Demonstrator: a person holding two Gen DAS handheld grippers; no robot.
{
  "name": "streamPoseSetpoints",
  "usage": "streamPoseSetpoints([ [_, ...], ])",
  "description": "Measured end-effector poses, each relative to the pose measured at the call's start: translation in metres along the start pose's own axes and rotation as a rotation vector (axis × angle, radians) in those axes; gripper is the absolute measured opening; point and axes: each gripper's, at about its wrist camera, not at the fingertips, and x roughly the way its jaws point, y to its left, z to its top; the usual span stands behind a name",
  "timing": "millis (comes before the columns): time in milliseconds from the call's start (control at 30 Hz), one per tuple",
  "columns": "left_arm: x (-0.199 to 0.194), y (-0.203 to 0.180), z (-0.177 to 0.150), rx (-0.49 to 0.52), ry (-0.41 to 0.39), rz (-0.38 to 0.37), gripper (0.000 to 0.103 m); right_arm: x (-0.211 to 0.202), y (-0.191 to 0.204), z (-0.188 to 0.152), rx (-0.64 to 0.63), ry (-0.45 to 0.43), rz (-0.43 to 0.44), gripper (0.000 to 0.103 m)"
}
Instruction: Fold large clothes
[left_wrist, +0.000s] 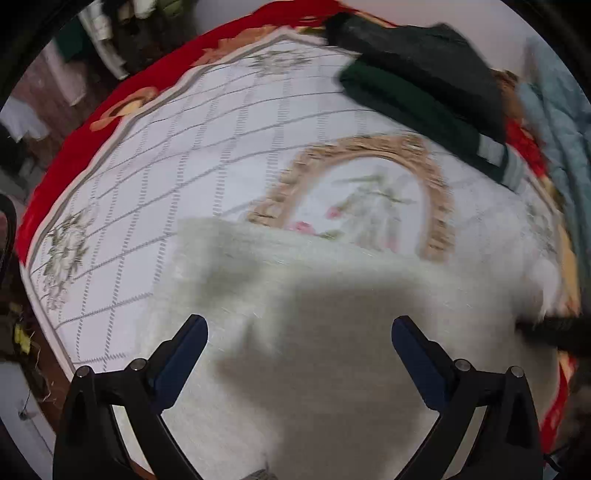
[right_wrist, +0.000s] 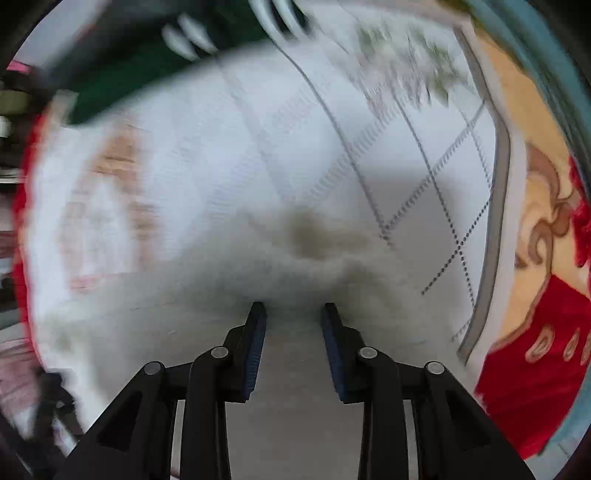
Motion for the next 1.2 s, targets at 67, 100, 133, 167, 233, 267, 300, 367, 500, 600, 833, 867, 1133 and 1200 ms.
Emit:
streamPoseSetpoints([
  [67,0.013,0.024,0.012,-0.067,0.002,0.045,0.103,0.010,-0.012,0.009,0.090,0.035,0.047,0.031],
  [100,0.019,0.041,0.015,-0.099,-0.004,0.083,0.103,0.001,-0.008,0.012,0.078,0.026,0.042,0.031],
  [133,0.029,0.061,0.019,-0.123,0.002,0.135,0.103,-0.013,-0.004,0.012,0.056,-0.010,0.031,0.032],
  [167,0.037,0.075,0.021,-0.136,0.017,0.170,0.103,-0.025,-0.002,0.009,0.053,-0.044,0.025,0.033],
  [233,0.057,0.108,0.023,-0.179,0.067,0.205,0.103,-0.051,0.006,-0.003,0.048,-0.099,0.038,0.034],
  [267,0.062,0.117,0.022,-0.194,0.085,0.201,0.103,-0.060,0.013,-0.009,0.040,-0.110,0.055,0.034],
  [300,0.064,0.127,0.020,-0.205,0.095,0.214,0.103,-0.068,0.021,-0.016,0.020,-0.116,0.080,0.034],
  [367,0.062,0.133,0.019,-0.192,0.089,0.252,0.103,-0.077,0.047,-0.030,-0.056,-0.115,0.136,0.034],
  [500,0.053,0.145,0.009,-0.242,0.104,0.216,0.103,-0.035,0.113,-0.046,-0.261,0.032,0.160,0.033],
  [600,0.026,0.150,-0.003,-0.258,0.067,0.196,0.103,0.038,0.147,-0.046,-0.349,0.133,0.007,0.033],
  [833,-0.036,0.166,-0.063,-0.392,0.055,0.069,0.102,0.033,0.152,-0.031,-0.319,0.171,0.017,0.034],
  [867,-0.040,0.169,-0.075,-0.436,0.067,0.029,0.102,0.025,0.149,-0.032,-0.322,0.165,0.042,0.034],
  [1133,0.015,0.168,-0.166,-0.892,0.171,-0.364,0.100,-0.023,0.082,-0.051,-0.203,0.118,0.231,0.036],
  [1200,0.028,0.161,-0.161,-0.917,0.137,-0.392,0.100,-0.017,0.072,-0.059,-0.180,0.115,0.228,0.037],
])
